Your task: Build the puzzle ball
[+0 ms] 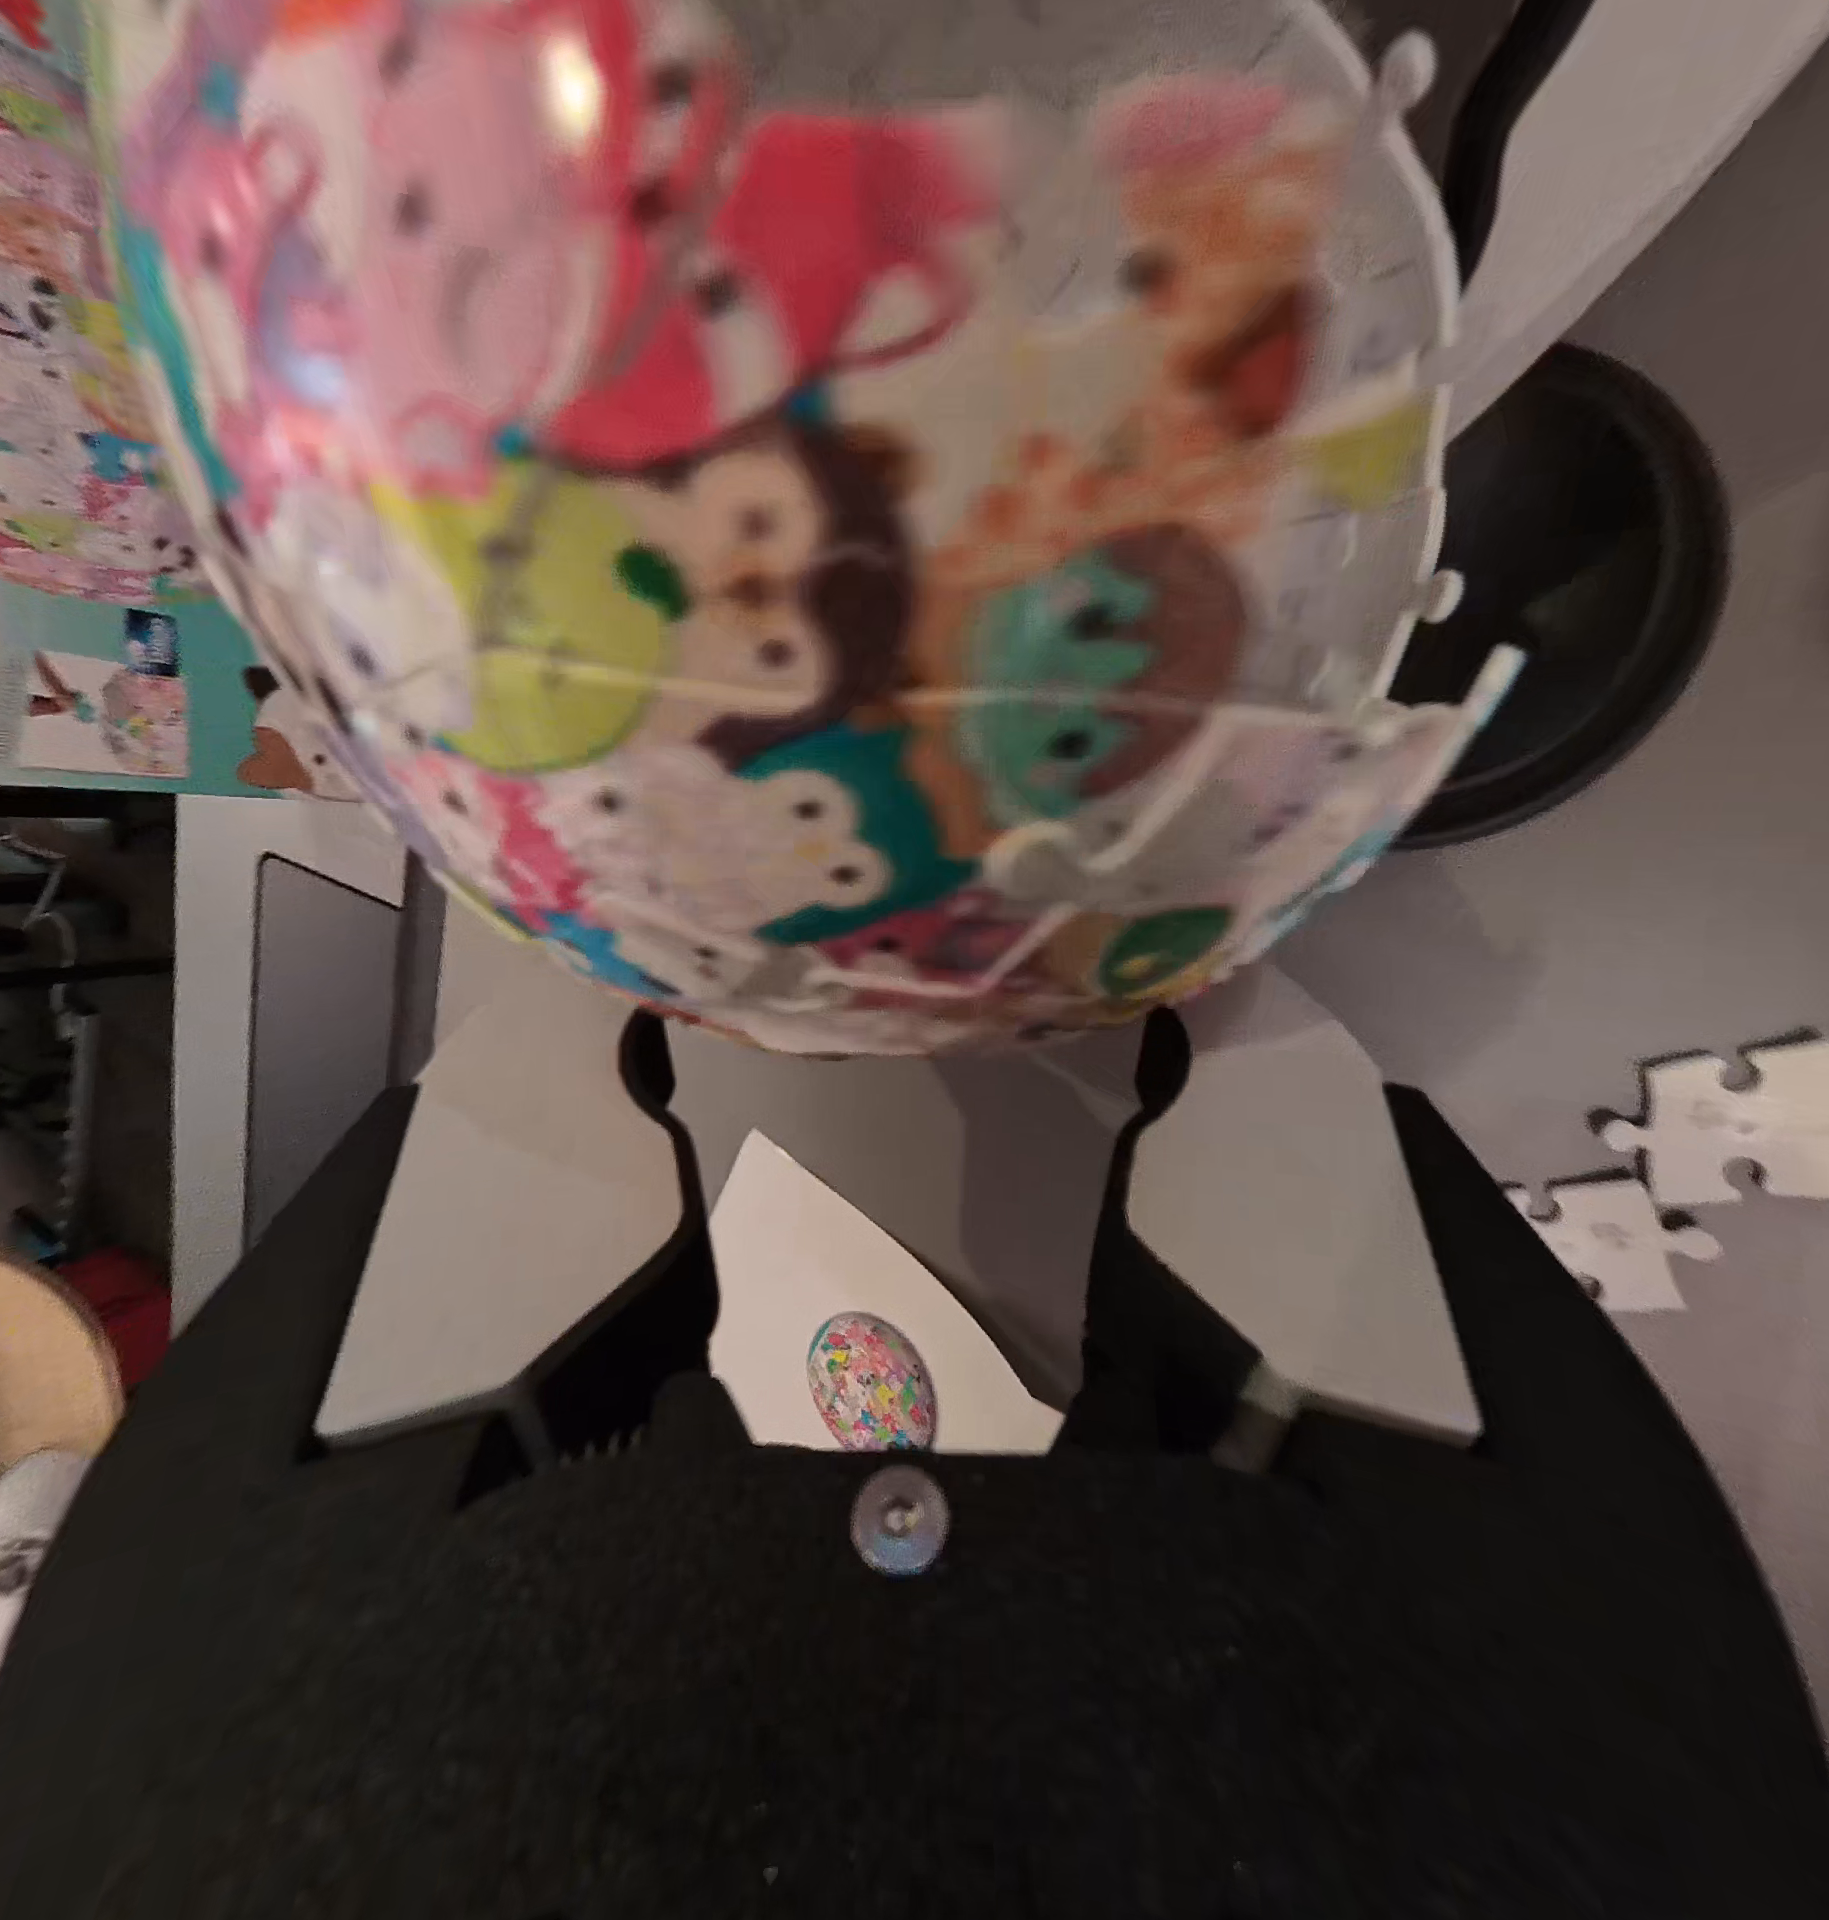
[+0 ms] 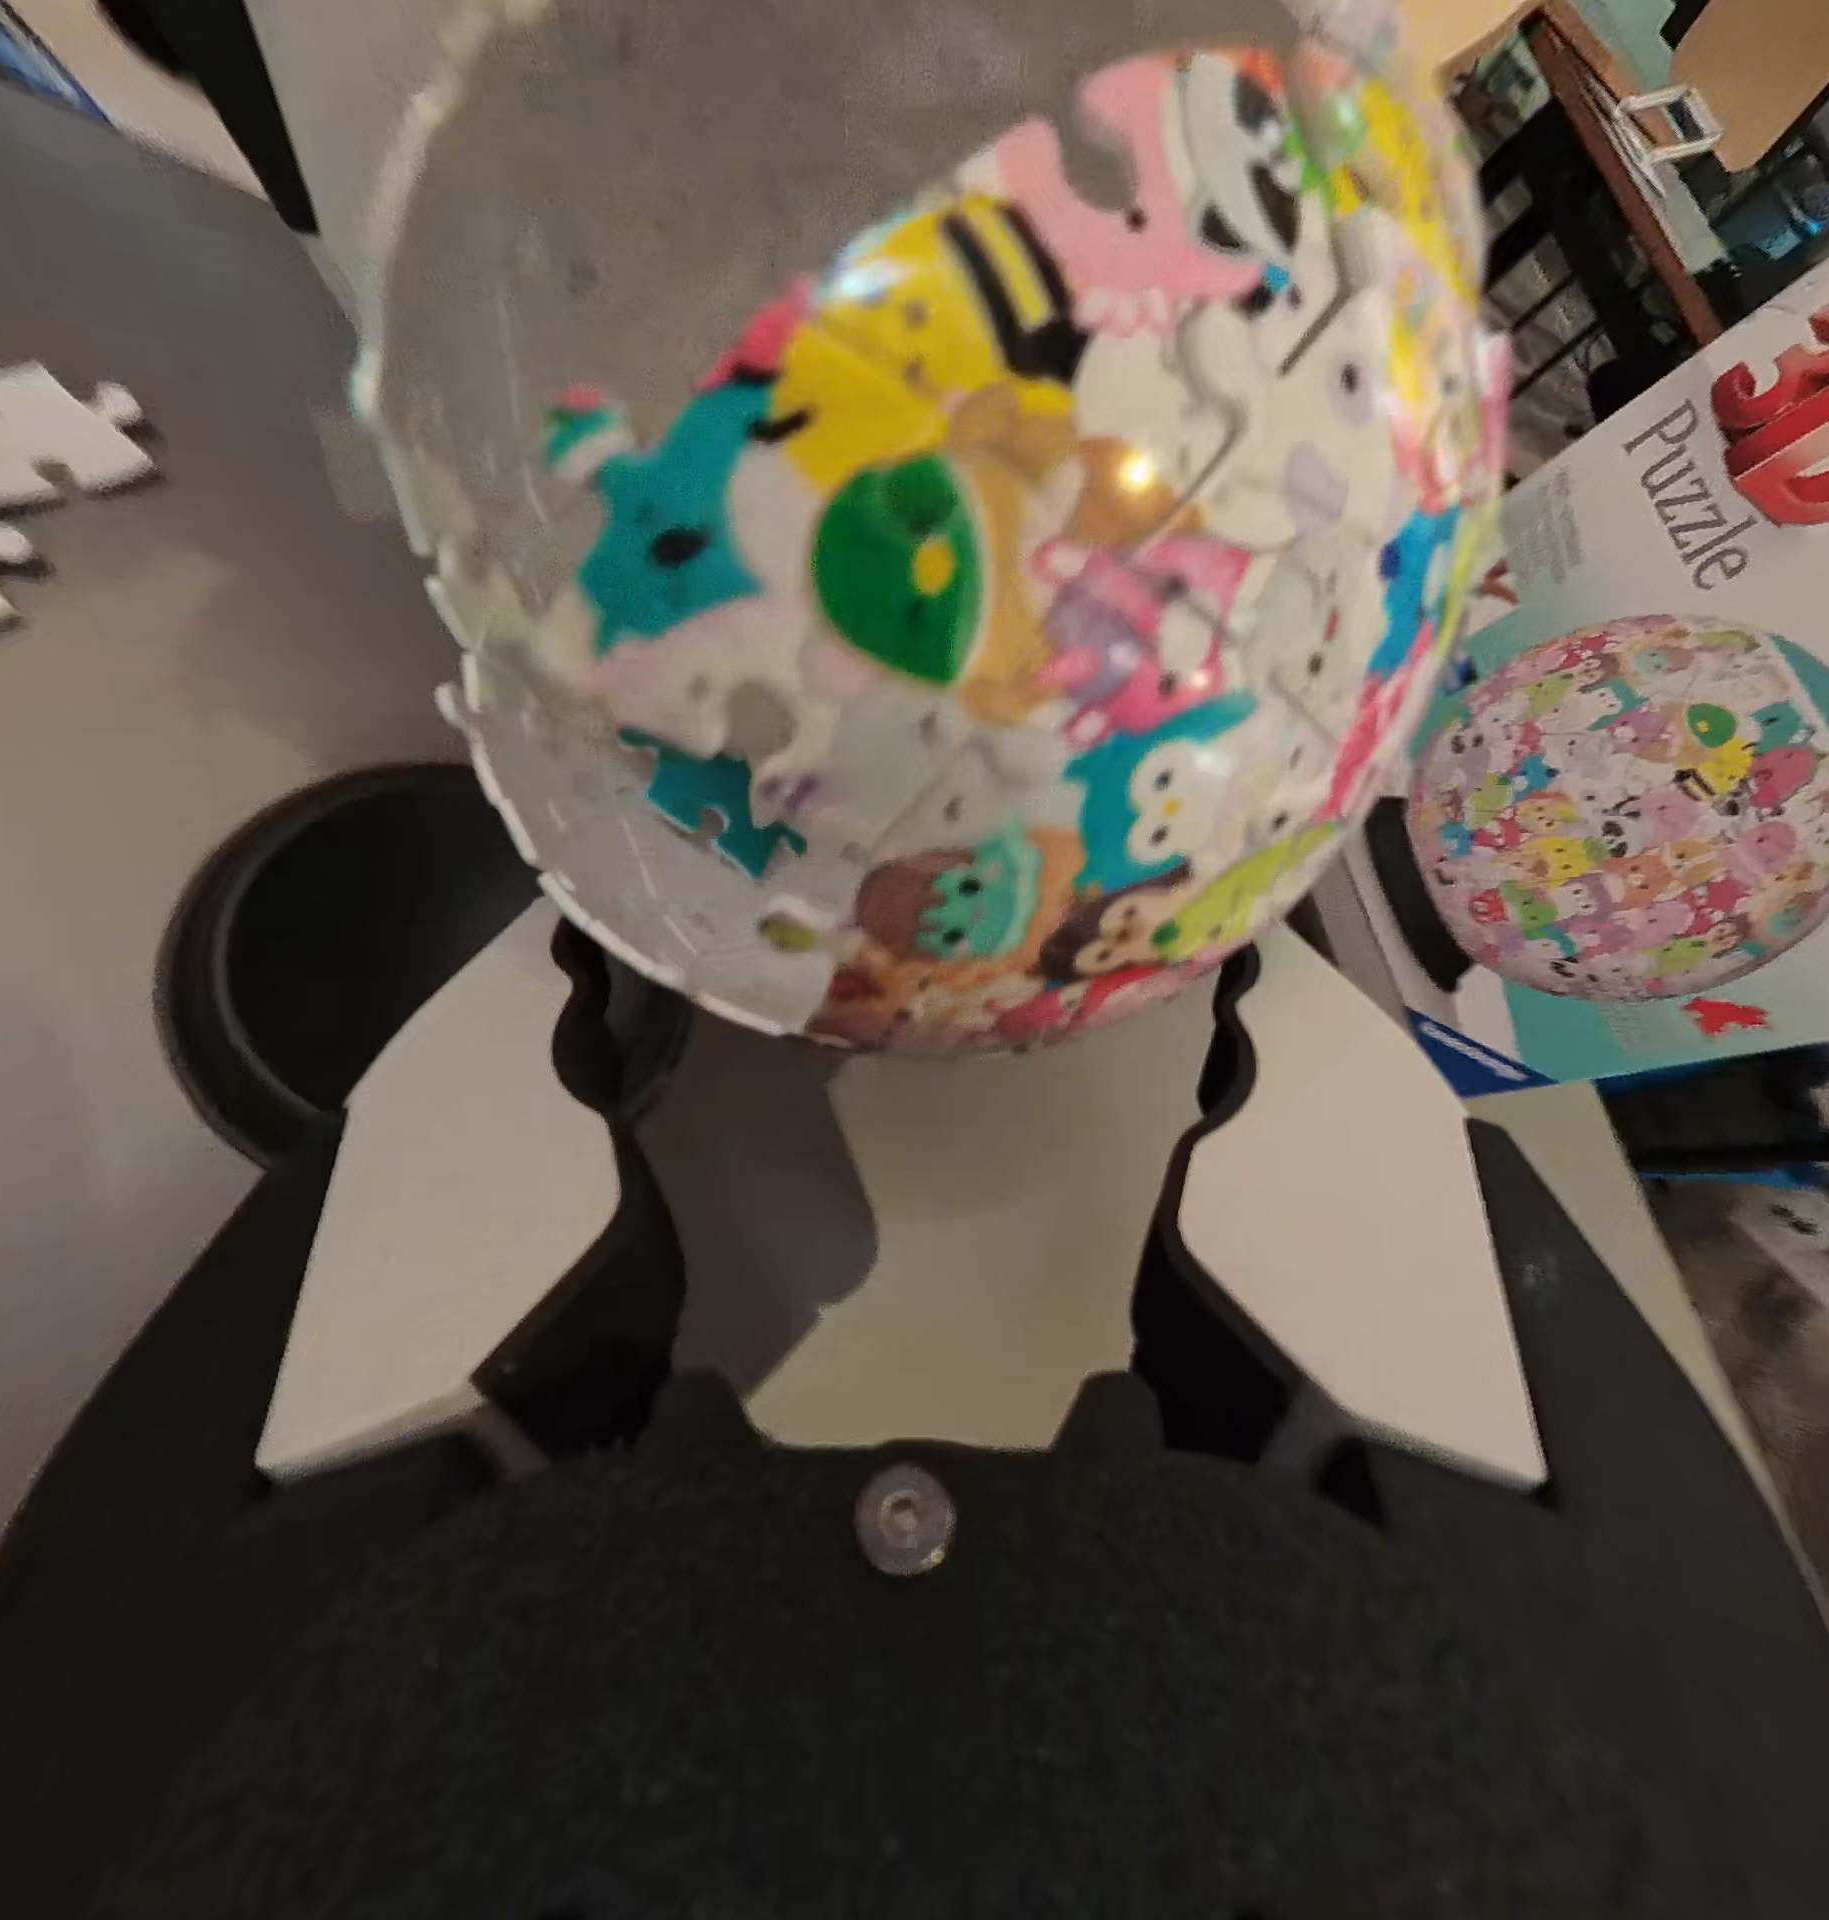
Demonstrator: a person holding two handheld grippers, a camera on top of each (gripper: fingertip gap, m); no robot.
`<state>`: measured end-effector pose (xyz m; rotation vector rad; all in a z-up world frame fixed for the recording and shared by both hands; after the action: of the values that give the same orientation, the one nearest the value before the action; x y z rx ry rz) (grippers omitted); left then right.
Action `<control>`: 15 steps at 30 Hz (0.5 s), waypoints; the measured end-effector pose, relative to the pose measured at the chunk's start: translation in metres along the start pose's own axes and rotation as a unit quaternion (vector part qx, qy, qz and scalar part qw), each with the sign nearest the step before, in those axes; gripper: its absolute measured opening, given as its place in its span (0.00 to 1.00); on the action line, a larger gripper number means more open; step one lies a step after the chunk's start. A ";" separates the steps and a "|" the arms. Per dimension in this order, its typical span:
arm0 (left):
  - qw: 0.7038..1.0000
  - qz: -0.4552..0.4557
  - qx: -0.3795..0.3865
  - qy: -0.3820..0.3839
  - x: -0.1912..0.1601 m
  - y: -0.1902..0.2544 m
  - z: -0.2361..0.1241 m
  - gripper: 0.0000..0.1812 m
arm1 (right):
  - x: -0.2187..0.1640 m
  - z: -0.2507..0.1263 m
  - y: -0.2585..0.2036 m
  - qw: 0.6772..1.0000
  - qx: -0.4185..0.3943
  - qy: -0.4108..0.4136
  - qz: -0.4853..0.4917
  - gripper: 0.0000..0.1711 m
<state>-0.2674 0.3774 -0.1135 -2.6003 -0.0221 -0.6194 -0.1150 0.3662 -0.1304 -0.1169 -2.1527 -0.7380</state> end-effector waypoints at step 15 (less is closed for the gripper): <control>0.997 -0.011 -0.078 0.023 0.007 0.045 -0.001 0.51 | -0.009 -0.030 -0.036 0.995 0.076 0.019 0.057 0.66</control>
<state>-0.2564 0.3366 -0.1297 -2.7386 0.0122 -0.7141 -0.1002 0.3220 -0.1397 -0.1439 -2.1384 -0.5061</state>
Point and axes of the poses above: each gripper's, where its closed fingertips meet, z out along the fingers, x out of its top, y = z × x across the jaws, the point moved 7 cm from there along -z, back along the fingers, and after that the axes turned 3 degrees about y, right-handed, at the moved point
